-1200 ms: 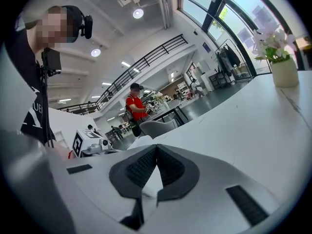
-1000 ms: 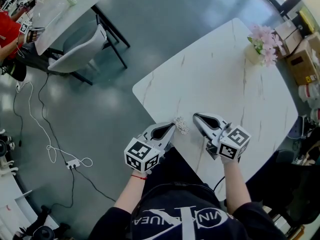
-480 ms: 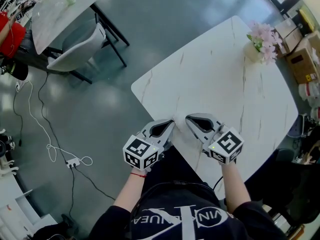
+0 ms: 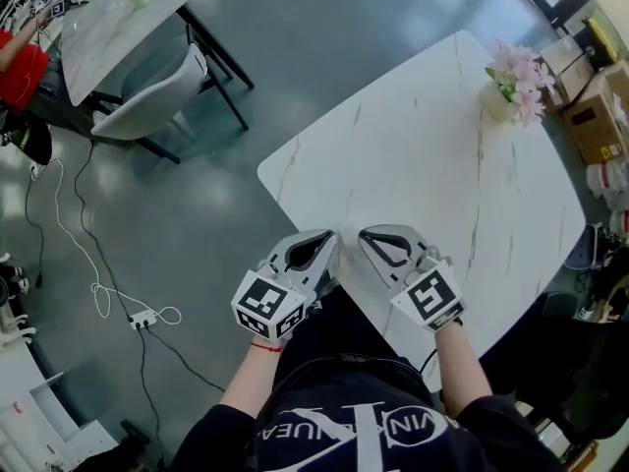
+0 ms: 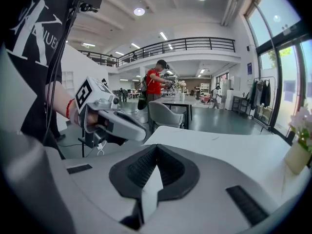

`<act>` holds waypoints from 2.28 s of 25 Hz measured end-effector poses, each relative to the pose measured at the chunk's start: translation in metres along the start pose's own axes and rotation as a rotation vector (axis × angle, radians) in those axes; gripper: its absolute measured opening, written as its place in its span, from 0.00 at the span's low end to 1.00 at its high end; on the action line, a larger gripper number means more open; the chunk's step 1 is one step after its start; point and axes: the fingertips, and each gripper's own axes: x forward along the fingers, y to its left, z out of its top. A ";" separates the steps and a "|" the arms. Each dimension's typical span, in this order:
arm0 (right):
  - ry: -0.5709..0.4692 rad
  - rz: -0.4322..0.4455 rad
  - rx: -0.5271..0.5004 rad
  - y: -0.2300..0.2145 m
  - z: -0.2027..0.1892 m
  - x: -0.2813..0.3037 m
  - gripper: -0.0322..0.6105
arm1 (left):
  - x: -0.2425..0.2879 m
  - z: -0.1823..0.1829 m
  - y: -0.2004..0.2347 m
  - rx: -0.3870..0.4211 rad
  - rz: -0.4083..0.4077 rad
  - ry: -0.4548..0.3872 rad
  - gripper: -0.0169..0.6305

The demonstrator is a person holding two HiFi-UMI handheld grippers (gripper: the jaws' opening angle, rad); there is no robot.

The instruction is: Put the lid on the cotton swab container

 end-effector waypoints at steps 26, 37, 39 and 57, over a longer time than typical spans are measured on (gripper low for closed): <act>0.069 -0.078 -0.012 0.001 -0.002 0.002 0.05 | 0.017 0.005 -0.038 0.276 -0.079 0.051 0.04; 0.149 -0.117 -0.107 0.002 -0.003 0.003 0.05 | 0.016 0.003 -0.035 0.258 -0.087 0.039 0.04; 0.153 -0.123 -0.115 0.003 -0.002 0.003 0.05 | 0.016 0.003 -0.035 0.246 -0.091 0.034 0.04; 0.035 -0.173 0.027 -0.001 0.003 -0.009 0.05 | 0.013 0.019 -0.024 0.059 -0.069 -0.069 0.04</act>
